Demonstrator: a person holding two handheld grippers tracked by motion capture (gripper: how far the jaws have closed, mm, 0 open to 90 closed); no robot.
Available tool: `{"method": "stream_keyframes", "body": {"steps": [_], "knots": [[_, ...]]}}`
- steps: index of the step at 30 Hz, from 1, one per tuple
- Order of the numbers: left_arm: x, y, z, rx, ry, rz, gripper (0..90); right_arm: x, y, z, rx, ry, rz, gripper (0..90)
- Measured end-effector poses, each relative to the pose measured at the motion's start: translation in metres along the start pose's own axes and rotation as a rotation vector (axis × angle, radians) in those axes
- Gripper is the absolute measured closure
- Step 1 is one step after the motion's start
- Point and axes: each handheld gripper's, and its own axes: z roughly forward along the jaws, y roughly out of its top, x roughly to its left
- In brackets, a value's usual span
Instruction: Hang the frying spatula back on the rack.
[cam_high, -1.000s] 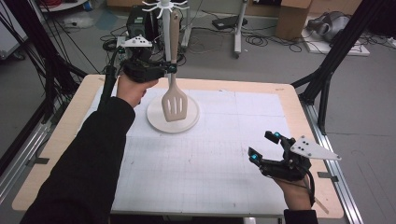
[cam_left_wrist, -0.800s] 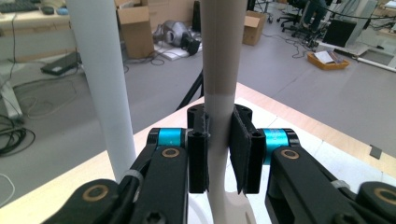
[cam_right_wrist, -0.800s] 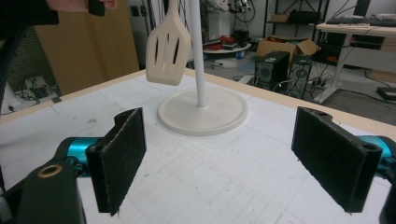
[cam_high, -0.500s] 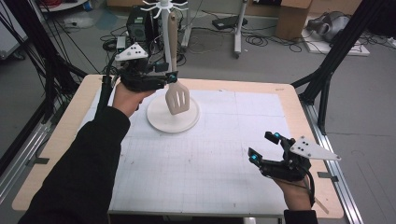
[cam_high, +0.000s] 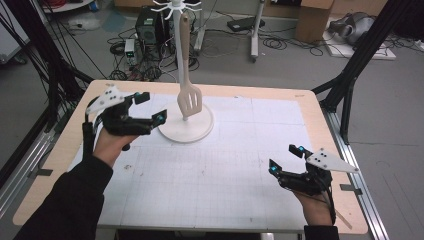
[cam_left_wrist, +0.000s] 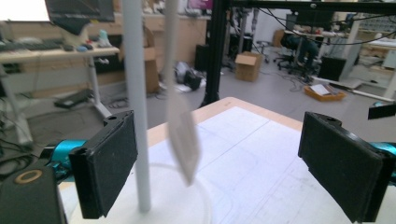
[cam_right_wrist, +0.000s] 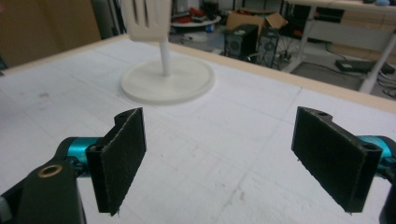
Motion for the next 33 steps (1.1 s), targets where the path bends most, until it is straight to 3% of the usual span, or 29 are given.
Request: {"method": "stream_keyframes", "body": {"steps": [3,10,17,20,26,33], "knots": [[-0.001,-0.021,-0.019,-0.022,0.007,-0.007,12.4,-0.002,-0.006,0.002,0.014,-0.009,-0.002,16.6],[-0.014,-0.061,-0.054,0.017,0.024,-0.010,12.9,-0.003,-0.014,0.005,0.033,-0.016,-0.022,16.6],[-0.019,-0.098,-0.081,0.055,0.045,-0.048,14.7,-0.002,-0.021,0.008,0.054,-0.024,-0.053,16.6],[-0.019,-0.100,-0.086,0.067,0.054,-0.052,14.7,0.000,-0.021,0.010,0.055,-0.013,-0.031,16.6],[-0.023,-0.105,-0.093,0.079,0.072,-0.055,15.0,0.004,-0.026,0.011,0.067,-0.001,-0.041,16.6],[-0.020,-0.105,-0.098,0.048,0.078,-0.076,15.0,0.004,-0.028,0.003,0.042,-0.039,-0.016,16.6]]}}
